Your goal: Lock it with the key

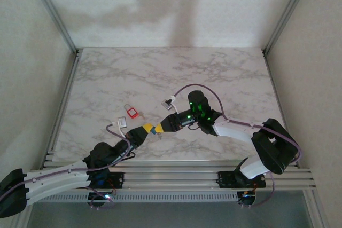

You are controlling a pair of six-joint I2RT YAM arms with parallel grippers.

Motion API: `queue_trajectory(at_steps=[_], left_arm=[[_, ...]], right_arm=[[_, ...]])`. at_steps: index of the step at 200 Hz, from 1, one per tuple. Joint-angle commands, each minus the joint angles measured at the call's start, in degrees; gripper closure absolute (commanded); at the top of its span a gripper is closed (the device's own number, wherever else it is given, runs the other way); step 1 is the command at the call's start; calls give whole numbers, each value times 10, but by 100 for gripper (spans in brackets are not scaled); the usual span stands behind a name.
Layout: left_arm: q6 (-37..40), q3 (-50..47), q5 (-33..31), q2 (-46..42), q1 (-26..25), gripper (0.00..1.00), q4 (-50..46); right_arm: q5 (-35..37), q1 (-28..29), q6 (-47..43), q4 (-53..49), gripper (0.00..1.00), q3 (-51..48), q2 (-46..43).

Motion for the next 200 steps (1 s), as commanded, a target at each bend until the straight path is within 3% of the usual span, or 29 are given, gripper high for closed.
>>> queue_trajectory(at_steps=[1, 23, 93, 159, 200], left_arm=[[-26, -67, 47, -20, -18, 100, 36], [-33, -66, 33, -20, -12, 100, 28], [-53, -61, 32, 15, 35, 100, 21], [-98, -35, 54, 106, 105, 100, 40], [-109, 0, 86, 197, 126, 100, 81]], right_arm=[[96, -12, -18, -31, 78, 4, 1], [99, -12, -24, -39, 70, 2, -5], [154, -14, -77, -132, 60, 0, -56], [265, -22, -105, -207, 21, -21, -134], [308, -24, -99, -218, 6, -49, -184]])
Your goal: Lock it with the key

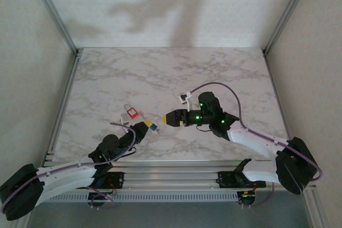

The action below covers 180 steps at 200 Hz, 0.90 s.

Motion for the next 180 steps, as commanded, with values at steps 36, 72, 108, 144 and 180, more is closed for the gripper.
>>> queue_trajectory(at_steps=[36, 72, 108, 144, 180], left_arm=[[-20, 32, 46, 107, 16, 100, 91], [-28, 51, 64, 163, 24, 100, 129], [-31, 69, 73, 197, 27, 100, 148], [-36, 86, 83, 226, 30, 100, 164], [-46, 97, 94, 252, 33, 100, 180]], right_arm=[[75, -3, 15, -1, 1, -53, -68], [87, -3, 31, 24, 1, -86, -91], [98, -3, 63, 85, 1, -122, -91], [88, -4, 102, 174, 7, -164, -74], [64, -3, 118, 228, 21, -178, -48]])
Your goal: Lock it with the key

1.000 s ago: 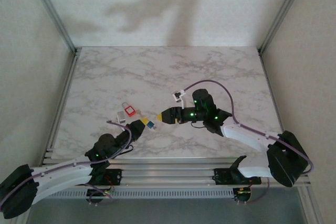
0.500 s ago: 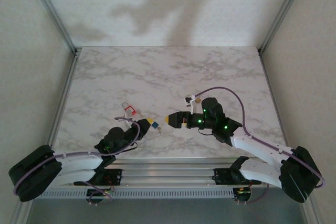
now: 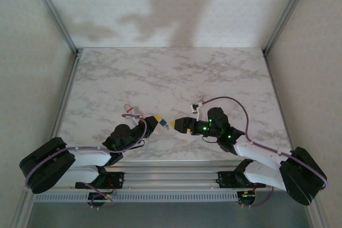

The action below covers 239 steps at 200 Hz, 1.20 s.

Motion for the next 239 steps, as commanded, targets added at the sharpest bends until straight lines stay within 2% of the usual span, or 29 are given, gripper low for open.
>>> queue_trajectory(at_steps=[1, 25, 43, 145, 239], left_arm=[[-13, 18, 19, 12, 5, 100, 45], [-20, 22, 24, 27, 6, 100, 56], [-25, 25, 29, 36, 7, 100, 65], [-32, 27, 38, 53, 6, 100, 79], [-38, 20, 38, 68, 9, 100, 100]], right_arm=[[-17, -3, 21, 80, 22, -13, 15], [-32, -3, 25, 107, 38, -16, 36], [-36, -3, 24, 115, 44, -14, 54], [-63, -3, 48, 202, 64, 2, 143], [-69, -4, 49, 217, 80, 5, 162]])
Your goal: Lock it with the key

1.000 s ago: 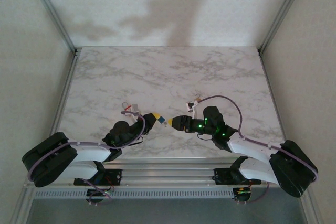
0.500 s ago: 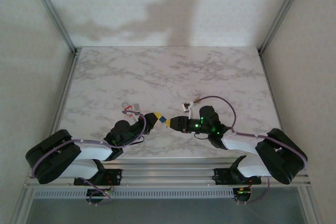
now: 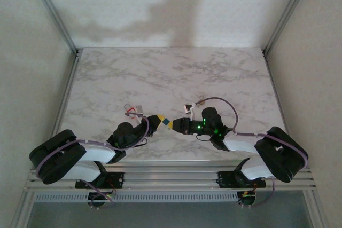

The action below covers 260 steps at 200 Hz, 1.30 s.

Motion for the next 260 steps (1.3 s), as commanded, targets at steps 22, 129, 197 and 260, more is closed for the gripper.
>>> queue_trajectory(at_steps=[22, 129, 197, 260], left_arm=[[-12, 6, 9, 2, 6, 100, 38], [-24, 4, -10, 20, 21, 100, 46], [-31, 12, -16, 45, 31, 100, 67], [-44, 14, -10, 88, 37, 100, 112]], right_arm=[[-8, -3, 0, 21, 86, 8, 5], [-14, -3, 4, 2, 100, -9, -6], [-4, 14, 4, 9, 100, -49, -17], [11, 17, -9, -28, 100, -83, -68]])
